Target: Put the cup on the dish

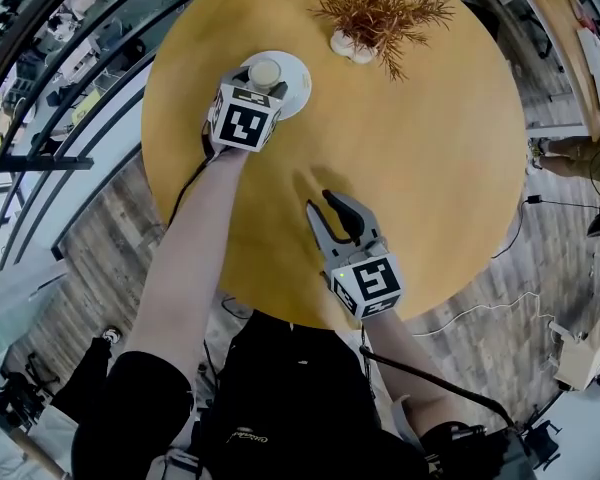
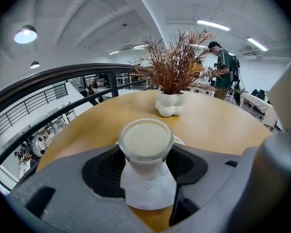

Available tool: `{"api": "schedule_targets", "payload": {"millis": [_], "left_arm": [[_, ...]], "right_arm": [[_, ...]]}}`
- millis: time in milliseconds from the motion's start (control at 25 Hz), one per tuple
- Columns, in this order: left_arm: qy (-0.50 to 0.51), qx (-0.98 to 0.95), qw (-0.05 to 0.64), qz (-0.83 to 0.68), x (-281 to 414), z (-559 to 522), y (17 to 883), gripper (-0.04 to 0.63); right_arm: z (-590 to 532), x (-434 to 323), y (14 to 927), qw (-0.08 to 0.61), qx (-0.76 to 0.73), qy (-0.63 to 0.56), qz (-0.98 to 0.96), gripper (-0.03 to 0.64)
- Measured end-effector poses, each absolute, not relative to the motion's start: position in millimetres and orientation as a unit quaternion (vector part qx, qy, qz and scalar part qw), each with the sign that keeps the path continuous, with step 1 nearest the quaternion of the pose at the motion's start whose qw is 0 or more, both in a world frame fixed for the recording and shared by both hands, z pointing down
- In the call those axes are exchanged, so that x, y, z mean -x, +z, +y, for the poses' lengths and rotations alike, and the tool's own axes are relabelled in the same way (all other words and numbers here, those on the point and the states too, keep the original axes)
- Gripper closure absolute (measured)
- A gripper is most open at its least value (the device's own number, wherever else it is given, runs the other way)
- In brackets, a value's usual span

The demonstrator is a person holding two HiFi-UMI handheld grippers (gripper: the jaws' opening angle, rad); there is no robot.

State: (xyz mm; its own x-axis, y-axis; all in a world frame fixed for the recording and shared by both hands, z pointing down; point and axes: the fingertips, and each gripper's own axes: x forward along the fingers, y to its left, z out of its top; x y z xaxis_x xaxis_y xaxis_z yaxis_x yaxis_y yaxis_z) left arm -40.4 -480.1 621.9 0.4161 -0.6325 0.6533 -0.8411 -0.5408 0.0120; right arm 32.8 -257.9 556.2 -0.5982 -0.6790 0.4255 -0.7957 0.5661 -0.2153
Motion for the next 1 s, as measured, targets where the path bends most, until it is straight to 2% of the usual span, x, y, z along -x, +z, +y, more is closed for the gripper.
{"api": "schedule_targets", "payload": {"millis": [1000], "left_arm": [[0.29, -0.826, 0.16, -0.456, 38.7, -484.9, 624.9, 0.327]], "right_arm": [[-255.6, -35.2, 559.8, 0.151, -0.426, 0.197, -0.87, 0.506]]}}
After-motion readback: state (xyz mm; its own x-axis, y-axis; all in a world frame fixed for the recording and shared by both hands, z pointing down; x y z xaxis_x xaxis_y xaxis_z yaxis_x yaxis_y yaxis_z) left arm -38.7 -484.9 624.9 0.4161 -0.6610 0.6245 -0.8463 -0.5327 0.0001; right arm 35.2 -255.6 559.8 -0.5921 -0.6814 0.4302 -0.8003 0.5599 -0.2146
